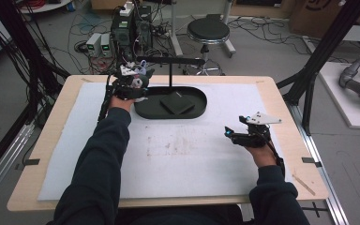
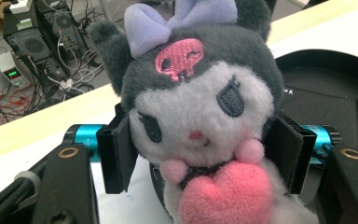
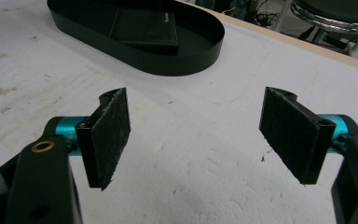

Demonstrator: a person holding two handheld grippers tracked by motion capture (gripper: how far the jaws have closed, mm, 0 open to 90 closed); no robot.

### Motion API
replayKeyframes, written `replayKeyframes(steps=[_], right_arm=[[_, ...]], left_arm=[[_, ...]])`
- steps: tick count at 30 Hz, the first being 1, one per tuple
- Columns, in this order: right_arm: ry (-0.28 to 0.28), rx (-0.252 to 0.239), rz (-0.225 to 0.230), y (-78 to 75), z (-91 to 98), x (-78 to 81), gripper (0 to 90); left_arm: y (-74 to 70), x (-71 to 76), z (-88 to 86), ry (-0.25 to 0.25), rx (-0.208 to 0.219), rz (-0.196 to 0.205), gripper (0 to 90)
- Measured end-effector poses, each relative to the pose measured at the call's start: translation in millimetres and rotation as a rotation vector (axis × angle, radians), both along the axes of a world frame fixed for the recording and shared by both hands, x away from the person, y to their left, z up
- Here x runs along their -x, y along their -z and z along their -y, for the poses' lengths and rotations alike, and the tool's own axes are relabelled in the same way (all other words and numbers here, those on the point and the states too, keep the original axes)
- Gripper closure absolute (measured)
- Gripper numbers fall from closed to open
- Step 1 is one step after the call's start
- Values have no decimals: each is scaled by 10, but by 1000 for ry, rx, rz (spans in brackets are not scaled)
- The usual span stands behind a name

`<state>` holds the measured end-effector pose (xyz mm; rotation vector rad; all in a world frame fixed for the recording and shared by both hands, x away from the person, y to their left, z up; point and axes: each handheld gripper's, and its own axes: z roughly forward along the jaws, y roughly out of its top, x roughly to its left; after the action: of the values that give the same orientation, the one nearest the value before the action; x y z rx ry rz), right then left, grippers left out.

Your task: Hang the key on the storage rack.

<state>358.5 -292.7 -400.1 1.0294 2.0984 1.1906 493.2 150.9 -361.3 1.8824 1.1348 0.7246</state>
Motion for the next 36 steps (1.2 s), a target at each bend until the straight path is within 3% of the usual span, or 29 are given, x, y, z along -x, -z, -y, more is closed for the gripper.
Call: replayKeyframes(steps=[12, 16, 25, 29, 36], right_arm=[[-1, 0, -4, 5, -2, -2, 250], [0, 2, -4, 6, -5, 2, 250], [-7, 5, -7, 12, -26, -2, 250], [-7, 10, -7, 13, -14, -7, 250], [-4, 5, -9, 11, -10, -2, 250]], left_arm=[[89, 44, -89, -19, 45, -8, 276], [93, 91, -119, -10, 62, 8, 270], [108, 35, -85, -25, 48, 3, 277], [67, 2, -70, -40, 54, 25, 285], [76, -85, -24, -42, 41, 8, 285]])
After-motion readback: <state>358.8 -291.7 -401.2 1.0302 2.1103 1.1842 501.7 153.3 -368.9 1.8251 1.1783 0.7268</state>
